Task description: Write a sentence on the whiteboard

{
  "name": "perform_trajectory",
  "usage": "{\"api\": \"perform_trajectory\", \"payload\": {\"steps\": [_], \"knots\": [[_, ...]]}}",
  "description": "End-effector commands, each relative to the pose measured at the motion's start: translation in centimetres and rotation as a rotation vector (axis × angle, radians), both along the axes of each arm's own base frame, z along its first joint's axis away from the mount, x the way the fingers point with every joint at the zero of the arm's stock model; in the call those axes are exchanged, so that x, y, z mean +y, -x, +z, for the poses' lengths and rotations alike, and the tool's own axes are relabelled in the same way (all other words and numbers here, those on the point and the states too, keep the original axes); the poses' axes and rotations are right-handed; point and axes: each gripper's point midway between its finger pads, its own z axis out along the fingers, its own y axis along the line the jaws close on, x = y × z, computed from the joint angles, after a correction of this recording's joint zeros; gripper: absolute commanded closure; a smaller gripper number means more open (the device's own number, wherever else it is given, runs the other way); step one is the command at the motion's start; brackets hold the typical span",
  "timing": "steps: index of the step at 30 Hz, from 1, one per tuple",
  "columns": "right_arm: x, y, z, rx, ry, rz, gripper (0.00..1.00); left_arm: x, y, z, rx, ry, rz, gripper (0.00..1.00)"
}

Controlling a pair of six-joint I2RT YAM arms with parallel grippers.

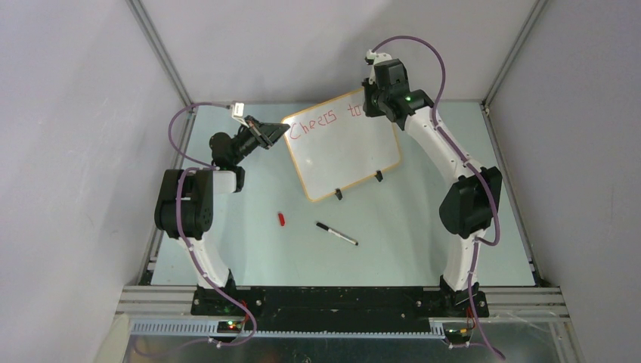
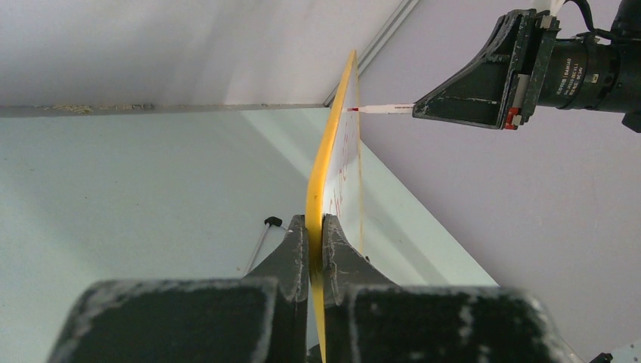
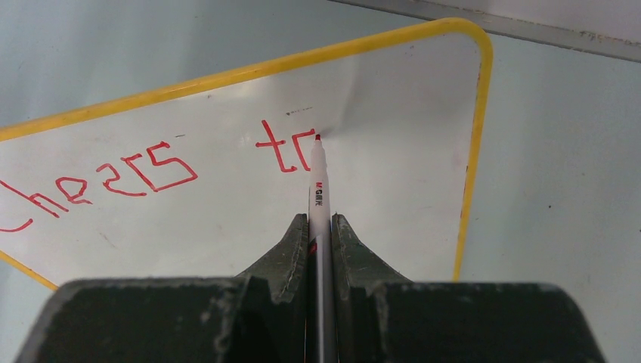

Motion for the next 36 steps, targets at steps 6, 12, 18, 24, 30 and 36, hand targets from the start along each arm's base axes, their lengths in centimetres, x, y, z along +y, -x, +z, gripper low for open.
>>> {"api": "perform_trajectory", "payload": {"steps": [6,12,18,24,30,36], "knots": [[1.1,-0.1,1.9,-0.044,-0.019,0.027,1.0,-0.6,1.0,0.7,-0.106,-0.077,-0.037,1.0],[1.0,0.0,2.3,-0.049,-0.018,0.026,1.0,-0.6,1.0,0.7,-0.105,-0.078,-0.036,1.0],[0.3,1.3,4.0,-0.078,-0.013,0.018,1.0,-0.5,1.0,0.7,-0.105,-0.078,-0.037,1.0],[-0.4,3.8,7.5,-0.148,-0.045,0.022,1.0,-0.5,1.0,0.7,-0.105,-0.076,-0.037,1.0],[1.0,5.7,7.3,-0.159,-0.061,0.061,1.0,-0.5,1.1,0.8,-0.11,-0.071,-0.037,1.0],[5.3,7.8,7.3,-0.199,-0.094,0.168,1.0,-0.5,1.1,0.9,-0.11,-0.071,-0.035,1.0]]}}
